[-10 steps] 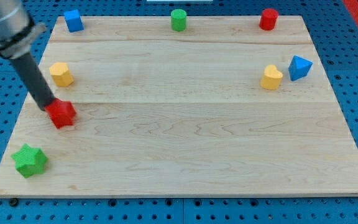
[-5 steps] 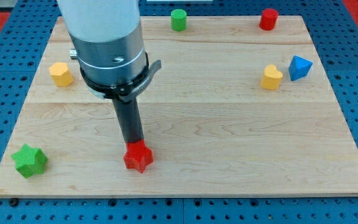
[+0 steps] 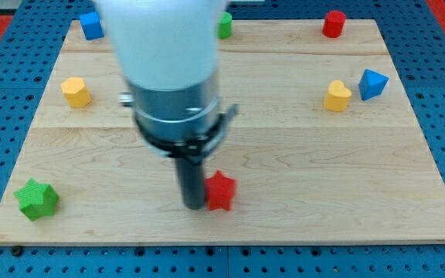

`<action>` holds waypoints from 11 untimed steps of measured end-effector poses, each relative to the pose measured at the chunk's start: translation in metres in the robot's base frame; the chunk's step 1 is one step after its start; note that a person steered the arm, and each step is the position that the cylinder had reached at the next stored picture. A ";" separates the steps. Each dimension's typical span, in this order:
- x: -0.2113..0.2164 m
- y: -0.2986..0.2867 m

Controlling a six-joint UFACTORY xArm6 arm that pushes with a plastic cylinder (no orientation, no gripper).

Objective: Move the red star to the bottom center of the board

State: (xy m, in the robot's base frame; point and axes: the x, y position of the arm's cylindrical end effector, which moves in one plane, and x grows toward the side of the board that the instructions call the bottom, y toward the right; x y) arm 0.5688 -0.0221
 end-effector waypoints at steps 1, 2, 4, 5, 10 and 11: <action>0.000 0.009; -0.002 -0.014; -0.049 -0.004; -0.054 0.020; -0.016 0.054; -0.016 0.054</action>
